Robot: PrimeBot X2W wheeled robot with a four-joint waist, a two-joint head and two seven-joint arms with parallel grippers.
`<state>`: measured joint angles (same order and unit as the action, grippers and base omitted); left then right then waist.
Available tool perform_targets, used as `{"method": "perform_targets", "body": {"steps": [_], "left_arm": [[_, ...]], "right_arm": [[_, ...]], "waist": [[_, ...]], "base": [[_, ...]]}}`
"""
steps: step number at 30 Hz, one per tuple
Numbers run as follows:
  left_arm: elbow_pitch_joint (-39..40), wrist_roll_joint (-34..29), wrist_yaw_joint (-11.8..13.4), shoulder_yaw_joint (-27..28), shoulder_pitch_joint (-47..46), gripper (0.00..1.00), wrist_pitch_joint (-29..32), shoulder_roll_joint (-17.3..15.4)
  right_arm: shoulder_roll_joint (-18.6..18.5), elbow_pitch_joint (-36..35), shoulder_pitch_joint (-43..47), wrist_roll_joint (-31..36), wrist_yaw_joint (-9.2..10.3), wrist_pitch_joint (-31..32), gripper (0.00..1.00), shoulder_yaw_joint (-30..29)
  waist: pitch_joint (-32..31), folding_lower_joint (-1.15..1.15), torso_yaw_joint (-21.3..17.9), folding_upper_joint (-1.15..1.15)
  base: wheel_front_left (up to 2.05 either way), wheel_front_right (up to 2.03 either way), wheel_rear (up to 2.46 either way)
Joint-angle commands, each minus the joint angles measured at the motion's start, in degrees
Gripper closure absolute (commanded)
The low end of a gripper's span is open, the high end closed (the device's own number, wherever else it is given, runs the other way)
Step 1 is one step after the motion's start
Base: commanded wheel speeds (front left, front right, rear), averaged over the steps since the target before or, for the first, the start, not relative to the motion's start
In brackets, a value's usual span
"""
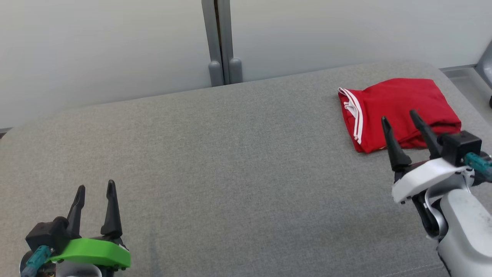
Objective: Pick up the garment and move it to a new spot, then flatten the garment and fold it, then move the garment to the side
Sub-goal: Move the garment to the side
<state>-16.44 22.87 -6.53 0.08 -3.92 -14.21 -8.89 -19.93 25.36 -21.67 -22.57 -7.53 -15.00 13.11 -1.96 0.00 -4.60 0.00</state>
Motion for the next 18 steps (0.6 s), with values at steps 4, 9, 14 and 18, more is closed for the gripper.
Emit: {"method": "perform_targets", "body": {"steps": [4,9,14,18], "left_arm": [[-1.16,-1.44,0.27,0.27,1.66,0.00,-0.75,0.19],[-1.39,-3.87,-0.06,-0.38,2.14,0.00,-0.99,0.27],[-0.66,-4.79,-0.46,-0.47,2.55,0.00,-1.00,0.96],[-0.52,-5.32,-0.63,-0.04,2.77,0.00,-1.02,1.44]], "right_arm": [[2.60,-2.42,4.84,1.00,0.09,-0.20,0.00,-1.98],[4.73,-3.85,8.65,2.87,0.09,-0.20,0.00,-4.42],[6.30,-4.92,10.80,4.24,0.09,-0.20,0.00,-6.32],[6.86,-5.22,11.27,4.90,0.09,-0.20,0.00,-6.84]], "waist": [[-0.92,0.00,0.45,0.00],[-1.26,0.00,0.86,0.00],[-1.47,0.00,1.07,0.00],[-1.56,0.00,1.07,0.00]], "base": [[0.00,0.00,0.00],[0.00,0.00,0.00],[0.00,0.00,0.00],[0.00,0.00,0.00]]}}
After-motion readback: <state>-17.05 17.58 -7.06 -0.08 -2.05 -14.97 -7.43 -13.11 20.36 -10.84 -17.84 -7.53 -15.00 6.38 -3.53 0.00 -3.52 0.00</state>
